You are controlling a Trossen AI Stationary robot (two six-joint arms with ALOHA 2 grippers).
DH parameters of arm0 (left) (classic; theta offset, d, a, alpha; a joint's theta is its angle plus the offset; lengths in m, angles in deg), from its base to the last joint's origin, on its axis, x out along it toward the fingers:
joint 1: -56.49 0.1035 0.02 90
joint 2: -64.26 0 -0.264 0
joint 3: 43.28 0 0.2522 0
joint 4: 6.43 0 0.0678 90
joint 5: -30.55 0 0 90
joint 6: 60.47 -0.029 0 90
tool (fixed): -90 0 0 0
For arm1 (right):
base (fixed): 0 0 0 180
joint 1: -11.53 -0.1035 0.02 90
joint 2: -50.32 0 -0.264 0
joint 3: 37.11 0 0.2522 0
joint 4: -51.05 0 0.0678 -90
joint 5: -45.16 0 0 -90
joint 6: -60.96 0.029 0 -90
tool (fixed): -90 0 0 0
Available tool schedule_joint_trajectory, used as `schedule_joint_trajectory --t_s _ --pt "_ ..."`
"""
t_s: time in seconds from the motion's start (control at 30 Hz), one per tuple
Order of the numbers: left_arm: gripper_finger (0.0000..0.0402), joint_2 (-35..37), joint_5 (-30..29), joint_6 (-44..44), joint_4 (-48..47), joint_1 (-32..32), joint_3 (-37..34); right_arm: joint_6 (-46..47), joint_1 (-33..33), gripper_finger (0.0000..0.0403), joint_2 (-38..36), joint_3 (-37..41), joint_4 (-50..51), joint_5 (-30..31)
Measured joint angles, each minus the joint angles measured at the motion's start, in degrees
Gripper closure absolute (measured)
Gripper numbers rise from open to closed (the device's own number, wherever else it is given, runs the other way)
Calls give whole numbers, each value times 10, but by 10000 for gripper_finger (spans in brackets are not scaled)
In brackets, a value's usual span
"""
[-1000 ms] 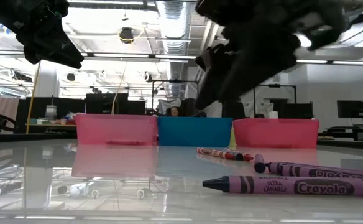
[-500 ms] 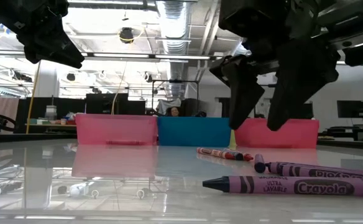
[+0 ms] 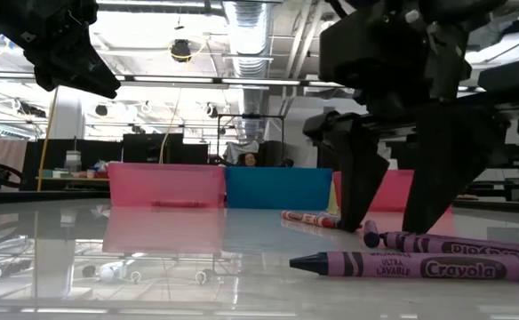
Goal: Sort crayons
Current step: Put the violet crayon into the blue bin
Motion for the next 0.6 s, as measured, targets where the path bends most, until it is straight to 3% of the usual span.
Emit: schedule_joint_trajectory --t_s 0.27,0.6 --pt "262 0 -1 1 0 0 0 43 4 177 -1 0 26 50" --pt "262 0 -1 9 1 0 0 85 17 303 1 0 55 54"
